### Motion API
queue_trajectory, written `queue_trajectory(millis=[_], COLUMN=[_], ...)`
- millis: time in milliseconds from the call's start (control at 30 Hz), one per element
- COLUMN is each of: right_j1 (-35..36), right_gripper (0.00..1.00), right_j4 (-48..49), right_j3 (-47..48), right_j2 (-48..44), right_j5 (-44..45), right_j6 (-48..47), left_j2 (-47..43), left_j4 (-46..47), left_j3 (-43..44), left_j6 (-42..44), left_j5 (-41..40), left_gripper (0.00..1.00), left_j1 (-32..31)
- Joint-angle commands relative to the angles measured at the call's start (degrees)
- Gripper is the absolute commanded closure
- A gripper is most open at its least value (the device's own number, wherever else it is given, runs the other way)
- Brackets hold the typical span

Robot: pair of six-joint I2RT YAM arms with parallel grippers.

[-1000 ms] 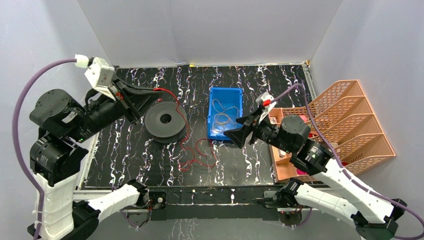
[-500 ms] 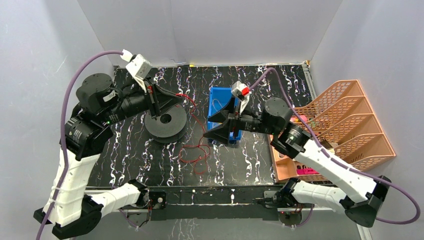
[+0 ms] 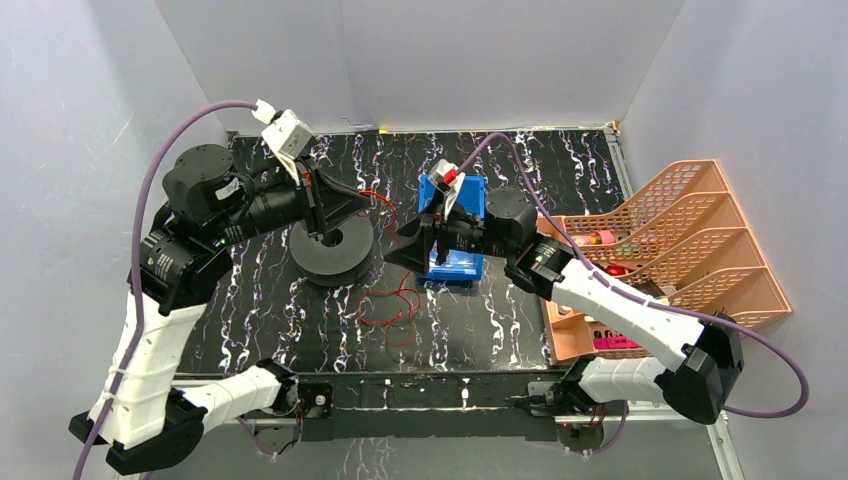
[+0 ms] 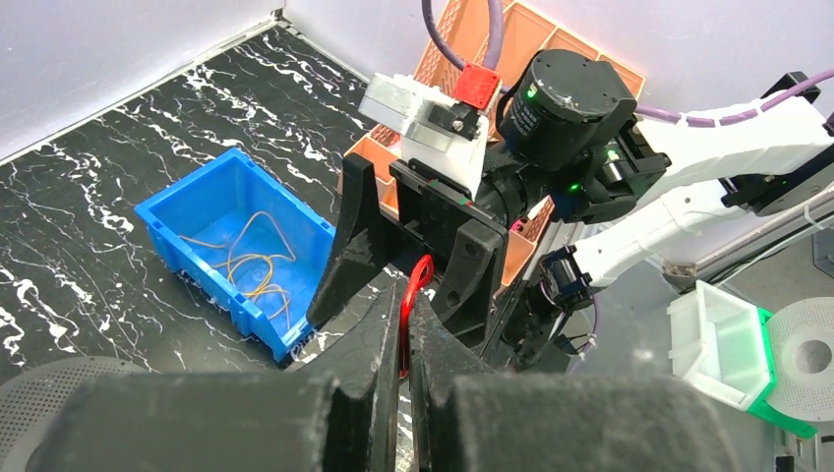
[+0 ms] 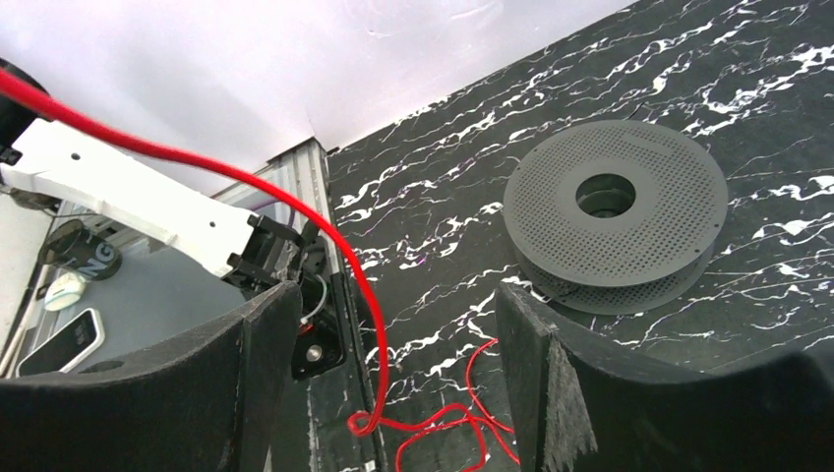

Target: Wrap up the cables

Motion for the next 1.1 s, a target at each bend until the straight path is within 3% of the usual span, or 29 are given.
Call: queue_trajectory(millis=[0,267,467,700,767,800,833,900,1033,1067], right_j1=[0.0,0.0,0.0,0.0,0.0,0.0,0.0,0.0,0.0,0.0], right_gripper=[0.22,0.33,0.36,0.48,0.58,0.85,1.00,1.00,1.00,1.00], right_j4=[7.9,12.9,20.3,25.1,27.0,27.0,25.8,22.6,11.8,4.5], right_j3=[0.3,-1.2,-3.2,-4.6,-5.4,-5.8,-5.8,-7.5,-8.0,-6.5], right_j2=[-0.2,-0.5,-1.9,-1.8,-2.3,-2.7,-3.3,-6.1,-11.2,-12.1], right_j5=[1.6,-0.9,-4.6,-6.6,-6.6,-6.1,-5.5,-2.4,6.0,10.0], right_j6=[-1.6,-1.5,0.4,2.4,3.2,3.1,2.5,2.0,1.1,0.9], left_j2=[-0.6,-0.6,-0.6,-1.0,-1.2,-1.6,-2.1,-2.8,-4.4,-5.2], left_j4=[1.0,1.5,2.3,3.7,3.8,3.8,3.8,4.0,3.9,3.8], left_j3=[-0.8,-2.5,-3.8,-5.8,-6.4,-7.0,-7.4,-9.1,-12.4,-13.6], left_j6=[-0.9,-1.4,-2.5,-3.9,-4.2,-4.2,-4.2,-4.0,-2.4,-1.9], left_j5=[2.1,2.8,3.3,4.1,4.4,4.0,3.2,1.8,-1.3,-4.2], left_gripper=[1.00,1.00,1.00,1.00,1.00,1.00,1.00,1.00,0.59,0.42], left_j1=[-0.2,-0.1,-0.2,-0.2,-0.1,-0.2,-0.2,-0.2,-0.2,-0.2])
